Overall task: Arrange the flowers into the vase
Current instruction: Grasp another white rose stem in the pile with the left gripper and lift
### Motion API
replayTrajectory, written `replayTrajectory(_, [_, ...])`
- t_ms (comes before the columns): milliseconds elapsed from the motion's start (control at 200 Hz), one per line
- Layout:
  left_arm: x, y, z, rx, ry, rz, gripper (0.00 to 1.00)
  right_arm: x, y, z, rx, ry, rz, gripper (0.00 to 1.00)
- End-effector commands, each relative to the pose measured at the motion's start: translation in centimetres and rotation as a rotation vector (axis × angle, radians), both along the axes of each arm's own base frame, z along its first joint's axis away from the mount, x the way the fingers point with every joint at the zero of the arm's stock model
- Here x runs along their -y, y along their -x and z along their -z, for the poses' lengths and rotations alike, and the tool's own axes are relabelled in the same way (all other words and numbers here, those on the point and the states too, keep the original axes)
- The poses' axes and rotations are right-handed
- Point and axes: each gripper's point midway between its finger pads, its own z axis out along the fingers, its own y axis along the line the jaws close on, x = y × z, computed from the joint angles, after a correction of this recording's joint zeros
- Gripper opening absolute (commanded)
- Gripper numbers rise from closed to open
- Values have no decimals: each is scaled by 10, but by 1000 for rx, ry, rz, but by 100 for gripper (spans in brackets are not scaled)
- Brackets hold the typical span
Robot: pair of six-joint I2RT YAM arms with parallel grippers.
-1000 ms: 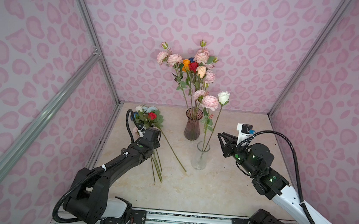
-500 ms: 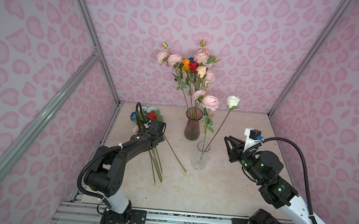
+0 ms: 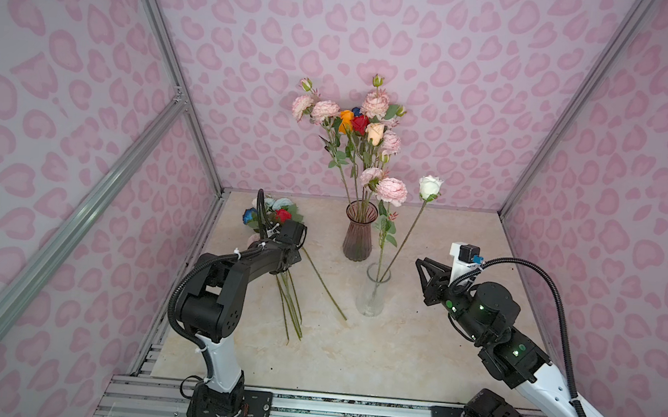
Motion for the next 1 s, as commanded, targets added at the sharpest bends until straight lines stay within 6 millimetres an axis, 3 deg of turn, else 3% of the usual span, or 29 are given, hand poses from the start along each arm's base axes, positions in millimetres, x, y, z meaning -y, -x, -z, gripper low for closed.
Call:
replayTrajectory(0, [6, -10, -2, 22, 10, 41, 24, 1, -2, -3, 19, -7, 8, 25])
replayTrajectory(110, [5, -11, 1, 21, -1, 51, 23, -1, -3, -2, 17, -6, 7, 25])
replayTrajectory(215, [3, -10, 6, 10, -6, 52, 13, -3, -4, -2, 16, -6, 2, 25])
replayTrajectory(510, [4, -9, -7, 37, -2, 73, 5, -4, -5, -2, 16, -8, -1, 25])
replayTrajectory(725, [5, -2, -37, 114, 39, 70, 3, -5, -4, -2, 14, -17, -9, 25])
replayTrajectory(995, [26, 8, -109, 331, 182, 164, 3, -4, -2, -7, 25, -30, -9, 24])
